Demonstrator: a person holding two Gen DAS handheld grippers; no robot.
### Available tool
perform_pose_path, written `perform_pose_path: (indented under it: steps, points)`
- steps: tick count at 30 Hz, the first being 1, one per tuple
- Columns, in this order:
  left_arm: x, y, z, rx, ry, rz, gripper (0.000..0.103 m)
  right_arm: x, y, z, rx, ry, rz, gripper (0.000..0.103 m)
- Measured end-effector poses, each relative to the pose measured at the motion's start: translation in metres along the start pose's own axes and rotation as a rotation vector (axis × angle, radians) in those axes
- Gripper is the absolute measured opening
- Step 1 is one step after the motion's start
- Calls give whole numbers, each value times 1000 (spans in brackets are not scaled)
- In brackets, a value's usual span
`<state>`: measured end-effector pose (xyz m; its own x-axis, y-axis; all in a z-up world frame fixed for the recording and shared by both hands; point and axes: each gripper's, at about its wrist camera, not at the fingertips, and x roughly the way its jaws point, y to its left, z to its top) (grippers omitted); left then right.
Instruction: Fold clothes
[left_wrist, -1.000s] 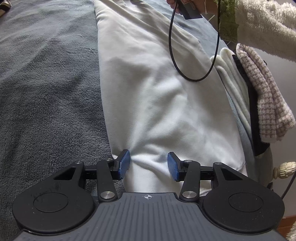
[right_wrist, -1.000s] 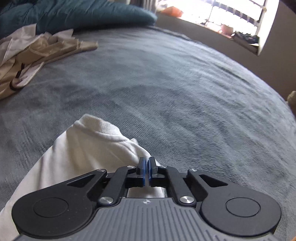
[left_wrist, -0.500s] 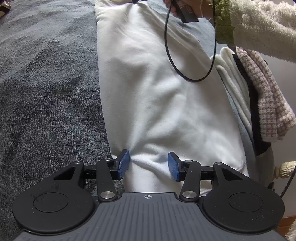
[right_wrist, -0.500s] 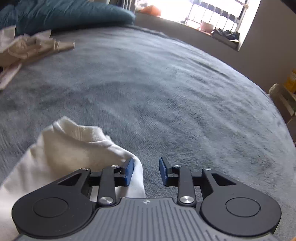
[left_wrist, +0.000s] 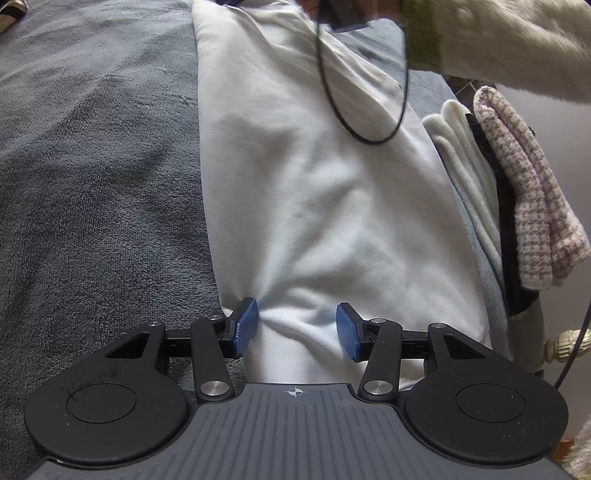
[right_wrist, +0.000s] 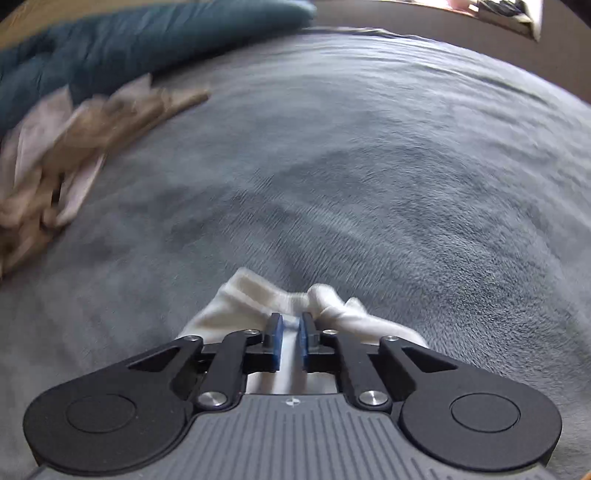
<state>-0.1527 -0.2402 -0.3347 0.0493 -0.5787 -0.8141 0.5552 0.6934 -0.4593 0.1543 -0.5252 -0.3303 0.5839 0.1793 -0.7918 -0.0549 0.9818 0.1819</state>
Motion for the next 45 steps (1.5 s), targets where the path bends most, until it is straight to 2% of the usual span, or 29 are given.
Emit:
perform_pose_path:
  steps: [3,5,6,8,10,12,14,16,18,20,22,25,27,28,29,31,35,39,42,45]
  points:
    - [-1,1,-1,-3,-2,-3,48,-8,-12,7,86,-34,-11,7]
    - [-1,2,0,-6,-1,-5,48,-18,-9,11,82,-39,29,15]
    - [-1,2,0,-9,0,-6,48,-22,-6,14,69,-36,60,15]
    - [-2,3,0,-13,1,-9,48,-24,3,17,28,-4,138,16]
    - [-3,4,0,-12,1,-11,49,-11,13,19,-19,65,169,20]
    - [-2,2,0,-1,1,-9,50,10,17,16,-44,107,98,20]
    - [0,-3,0,11,2,-5,50,9,6,21,35,68,93,20]
    - [0,-5,0,18,3,-2,50,-12,-11,28,131,9,62,25]
    - [0,-5,1,12,6,2,50,-43,-30,34,199,-19,118,25]
    - [0,-6,1,4,9,5,50,-69,-39,39,161,24,134,27]
    - [0,-5,2,-8,8,6,50,-77,-38,37,74,93,82,27]
    - [0,-6,1,-18,3,11,50,-58,-40,23,44,200,33,27]
    - [-1,-8,0,-8,0,23,50,-41,-44,12,52,234,-4,26]
    - [-1,-9,0,-2,-1,29,50,-34,-48,7,70,230,-20,20]
    - [-1,-11,-1,3,-3,35,50,-33,-52,4,102,203,-30,10]
    - [-2,-12,-2,9,-6,45,50,-34,-60,-1,157,147,-55,6]
    - [3,-20,0,7,-11,68,50,-85,-66,1,167,35,-122,13]
    - [4,-20,3,-28,-1,76,51,-174,-68,-3,197,13,-84,14]
    - [4,-18,7,-59,10,83,51,-239,-46,-26,179,35,-47,20]
    - [4,-20,10,-65,26,100,51,-277,-11,-67,150,108,0,20]
